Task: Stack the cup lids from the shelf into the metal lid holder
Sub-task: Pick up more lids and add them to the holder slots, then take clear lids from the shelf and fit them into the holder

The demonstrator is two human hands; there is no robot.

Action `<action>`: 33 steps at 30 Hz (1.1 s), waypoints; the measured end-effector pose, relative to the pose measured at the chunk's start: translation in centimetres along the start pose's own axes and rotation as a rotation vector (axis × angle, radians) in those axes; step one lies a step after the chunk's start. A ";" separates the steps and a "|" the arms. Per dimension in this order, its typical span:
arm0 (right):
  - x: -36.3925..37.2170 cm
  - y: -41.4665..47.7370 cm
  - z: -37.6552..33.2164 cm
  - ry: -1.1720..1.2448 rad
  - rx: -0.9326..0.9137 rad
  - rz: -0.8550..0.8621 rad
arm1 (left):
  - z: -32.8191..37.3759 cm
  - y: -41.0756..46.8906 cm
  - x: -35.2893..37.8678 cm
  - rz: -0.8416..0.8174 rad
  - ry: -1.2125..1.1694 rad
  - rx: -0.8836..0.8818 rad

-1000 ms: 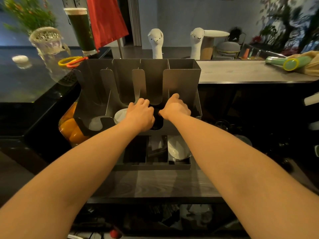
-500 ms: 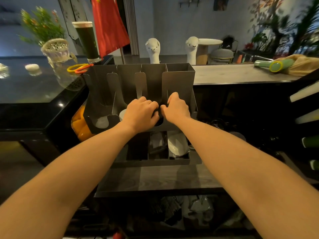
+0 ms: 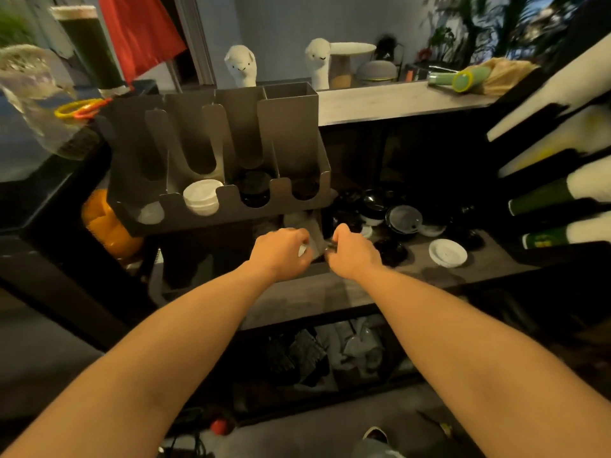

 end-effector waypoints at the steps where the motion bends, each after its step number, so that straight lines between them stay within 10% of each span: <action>1: 0.1 0.1 1.1 -0.009 0.021 -0.004 | 0.8 0.5 0.9 -0.037 0.003 0.015; 15: -1.8 5.9 19.8 -0.087 0.283 -0.062 | 12.1 11.7 12.7 -0.389 0.015 0.126; 33: -1.6 19.6 23.6 -0.503 0.059 -0.102 | 13.3 20.2 21.9 -0.689 0.114 -0.101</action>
Point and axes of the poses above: each hand's wrist, its own y-axis towards the middle knuckle, its own x-axis out of the palm, z = x × y, the point moved 7 cm from there along y, towards the middle knuckle, and after that the axes turned 5 degrees about x, right-handed, at the moved point
